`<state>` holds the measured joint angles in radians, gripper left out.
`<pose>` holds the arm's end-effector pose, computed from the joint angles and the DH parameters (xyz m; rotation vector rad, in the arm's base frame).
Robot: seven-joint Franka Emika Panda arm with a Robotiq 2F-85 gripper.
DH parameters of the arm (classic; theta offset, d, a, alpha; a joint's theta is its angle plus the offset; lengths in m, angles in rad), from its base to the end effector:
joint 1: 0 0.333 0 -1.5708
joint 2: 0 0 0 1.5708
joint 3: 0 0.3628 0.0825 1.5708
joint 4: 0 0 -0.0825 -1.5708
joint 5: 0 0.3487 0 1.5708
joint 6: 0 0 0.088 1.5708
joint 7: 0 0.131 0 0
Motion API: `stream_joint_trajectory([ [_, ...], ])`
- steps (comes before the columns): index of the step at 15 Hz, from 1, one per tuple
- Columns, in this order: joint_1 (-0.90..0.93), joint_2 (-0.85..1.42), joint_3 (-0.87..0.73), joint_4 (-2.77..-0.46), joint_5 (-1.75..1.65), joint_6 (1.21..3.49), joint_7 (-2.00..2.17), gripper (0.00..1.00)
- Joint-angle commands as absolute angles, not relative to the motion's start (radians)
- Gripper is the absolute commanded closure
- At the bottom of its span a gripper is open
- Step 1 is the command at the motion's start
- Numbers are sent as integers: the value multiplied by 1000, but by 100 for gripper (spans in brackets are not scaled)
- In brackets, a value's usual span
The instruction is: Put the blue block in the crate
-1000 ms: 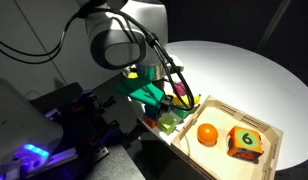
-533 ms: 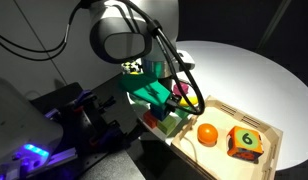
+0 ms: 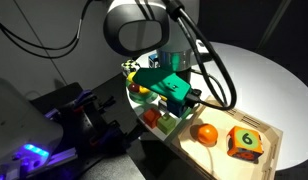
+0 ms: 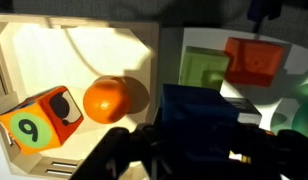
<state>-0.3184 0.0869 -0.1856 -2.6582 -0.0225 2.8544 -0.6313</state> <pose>0.3735 -0.2055 0.2775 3.0512 0.2294 0.1235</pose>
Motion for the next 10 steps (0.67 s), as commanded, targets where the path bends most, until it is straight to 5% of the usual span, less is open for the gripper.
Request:
stream_joint_trajectory([
  [1, -315, 104, -181, -2580, 31, 2789, -650, 73],
  [10, -297, 201, -173, -2370, 41, 2621, -599, 73],
])
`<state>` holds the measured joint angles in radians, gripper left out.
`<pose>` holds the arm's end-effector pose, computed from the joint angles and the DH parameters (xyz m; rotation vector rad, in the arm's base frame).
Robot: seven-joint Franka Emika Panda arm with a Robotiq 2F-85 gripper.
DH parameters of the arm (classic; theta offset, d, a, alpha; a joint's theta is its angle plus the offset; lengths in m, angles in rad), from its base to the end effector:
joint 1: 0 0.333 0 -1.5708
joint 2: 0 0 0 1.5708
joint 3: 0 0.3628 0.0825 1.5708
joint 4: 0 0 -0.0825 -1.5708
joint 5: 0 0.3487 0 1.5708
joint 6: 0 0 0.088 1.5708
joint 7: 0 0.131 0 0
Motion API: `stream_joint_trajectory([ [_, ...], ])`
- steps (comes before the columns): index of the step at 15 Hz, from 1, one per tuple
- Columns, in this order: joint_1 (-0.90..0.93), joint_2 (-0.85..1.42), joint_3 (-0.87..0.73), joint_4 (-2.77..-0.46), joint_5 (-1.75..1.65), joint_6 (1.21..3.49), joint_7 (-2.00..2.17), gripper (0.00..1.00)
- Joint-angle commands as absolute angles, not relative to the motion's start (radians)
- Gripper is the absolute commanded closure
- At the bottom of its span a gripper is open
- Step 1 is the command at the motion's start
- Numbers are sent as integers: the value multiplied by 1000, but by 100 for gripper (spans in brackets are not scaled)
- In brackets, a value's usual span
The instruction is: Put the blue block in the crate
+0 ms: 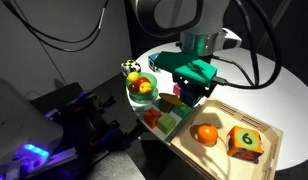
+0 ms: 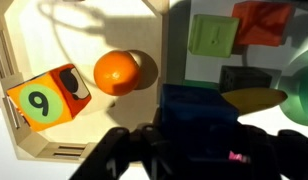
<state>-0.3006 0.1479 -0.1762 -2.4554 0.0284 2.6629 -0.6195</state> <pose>0.4266 -0.2209 0.2982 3.0926 0.1867 0.0726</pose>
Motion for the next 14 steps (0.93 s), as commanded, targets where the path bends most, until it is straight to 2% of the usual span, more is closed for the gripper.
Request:
stream_joint_trajectory([
  [1, -298, 218, -170, -2348, 40, 2619, -596, 73],
  [14, -318, 427, -147, -2143, 4, 2613, -531, 73],
])
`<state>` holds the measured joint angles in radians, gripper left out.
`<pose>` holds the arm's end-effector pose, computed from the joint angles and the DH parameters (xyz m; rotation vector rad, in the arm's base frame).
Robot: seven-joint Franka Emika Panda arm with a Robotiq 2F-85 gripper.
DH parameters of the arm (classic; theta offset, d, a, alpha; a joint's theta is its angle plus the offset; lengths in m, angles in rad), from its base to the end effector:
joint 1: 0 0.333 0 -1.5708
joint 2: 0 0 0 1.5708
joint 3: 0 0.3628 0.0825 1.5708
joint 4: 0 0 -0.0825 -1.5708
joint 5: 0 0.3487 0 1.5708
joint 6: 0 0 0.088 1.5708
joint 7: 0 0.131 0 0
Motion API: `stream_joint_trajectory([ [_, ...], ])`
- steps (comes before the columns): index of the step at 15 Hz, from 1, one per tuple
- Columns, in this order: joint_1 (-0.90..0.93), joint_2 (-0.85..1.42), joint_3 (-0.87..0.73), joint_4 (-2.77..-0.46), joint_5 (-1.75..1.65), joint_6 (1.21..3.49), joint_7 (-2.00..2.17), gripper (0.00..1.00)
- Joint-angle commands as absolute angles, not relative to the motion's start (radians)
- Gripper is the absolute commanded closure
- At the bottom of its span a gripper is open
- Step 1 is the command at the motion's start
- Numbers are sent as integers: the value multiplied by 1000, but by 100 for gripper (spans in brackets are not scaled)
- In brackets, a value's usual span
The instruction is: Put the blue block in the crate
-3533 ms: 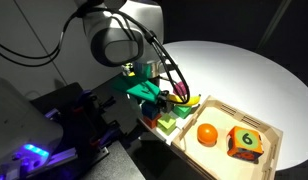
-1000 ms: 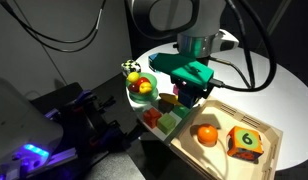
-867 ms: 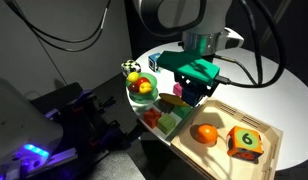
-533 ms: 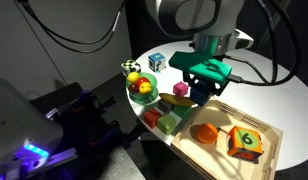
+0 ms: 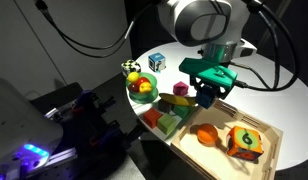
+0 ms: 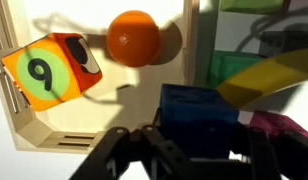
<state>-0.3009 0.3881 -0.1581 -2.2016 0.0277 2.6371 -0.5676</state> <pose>0.5039 -0.2471 0.2598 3.0724 0.1504 0.0365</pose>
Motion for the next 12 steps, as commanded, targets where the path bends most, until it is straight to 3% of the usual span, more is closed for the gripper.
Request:
stream_joint_trajectory([
  [1, -323, 436, -147, -2132, 4, 2611, -529, 73],
  [7, -352, 463, -150, -2084, 2, 2607, -523, 73],
  [8, -357, 464, -149, -2080, 3, 2605, -524, 35],
  [9, -360, 464, -148, -2079, 3, 2605, -525, 21],
  [12, -363, 457, -147, -2089, 0, 2608, -528, 0],
])
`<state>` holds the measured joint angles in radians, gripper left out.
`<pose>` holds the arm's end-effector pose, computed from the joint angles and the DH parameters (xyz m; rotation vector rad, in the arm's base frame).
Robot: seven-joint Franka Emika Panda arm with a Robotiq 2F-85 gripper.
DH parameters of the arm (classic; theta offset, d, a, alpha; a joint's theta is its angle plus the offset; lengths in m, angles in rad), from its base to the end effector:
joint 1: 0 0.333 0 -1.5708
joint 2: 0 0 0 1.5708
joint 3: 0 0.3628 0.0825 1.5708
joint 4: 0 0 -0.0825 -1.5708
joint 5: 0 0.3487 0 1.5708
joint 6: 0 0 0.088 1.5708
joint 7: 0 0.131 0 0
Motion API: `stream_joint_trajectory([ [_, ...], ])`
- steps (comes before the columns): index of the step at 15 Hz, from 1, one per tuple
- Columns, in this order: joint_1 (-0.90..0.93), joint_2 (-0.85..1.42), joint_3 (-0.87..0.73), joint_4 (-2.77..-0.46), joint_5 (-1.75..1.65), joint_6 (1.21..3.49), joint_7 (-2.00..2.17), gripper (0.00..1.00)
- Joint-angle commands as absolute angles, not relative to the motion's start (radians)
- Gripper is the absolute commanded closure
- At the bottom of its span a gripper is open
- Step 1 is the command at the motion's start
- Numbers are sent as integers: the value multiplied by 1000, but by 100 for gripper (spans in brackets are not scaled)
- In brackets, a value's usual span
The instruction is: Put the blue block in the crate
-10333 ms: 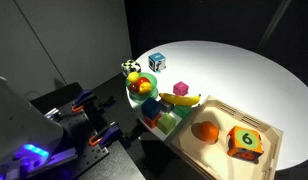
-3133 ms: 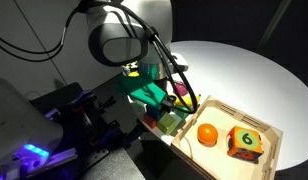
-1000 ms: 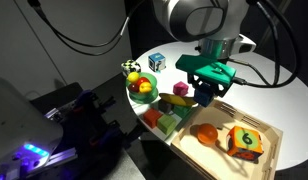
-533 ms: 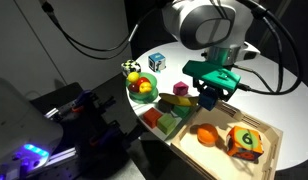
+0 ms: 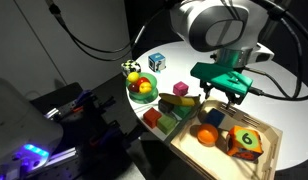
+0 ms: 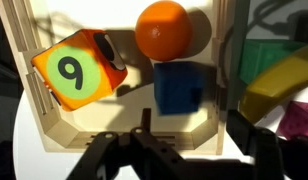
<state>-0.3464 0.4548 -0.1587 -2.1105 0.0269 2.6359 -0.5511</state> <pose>0.5181 -0.2825 0.2539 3.0543 0.0634 0.0591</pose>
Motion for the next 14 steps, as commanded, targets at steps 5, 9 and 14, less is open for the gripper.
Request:
stream_joint_trajectory([
  [5, -367, 420, -135, -2134, -6, 2575, -562, 0],
  [9, -361, 380, -121, -2199, -10, 2544, -583, 0],
  [14, -354, 302, -100, -2311, 8, 2522, -603, 0],
])
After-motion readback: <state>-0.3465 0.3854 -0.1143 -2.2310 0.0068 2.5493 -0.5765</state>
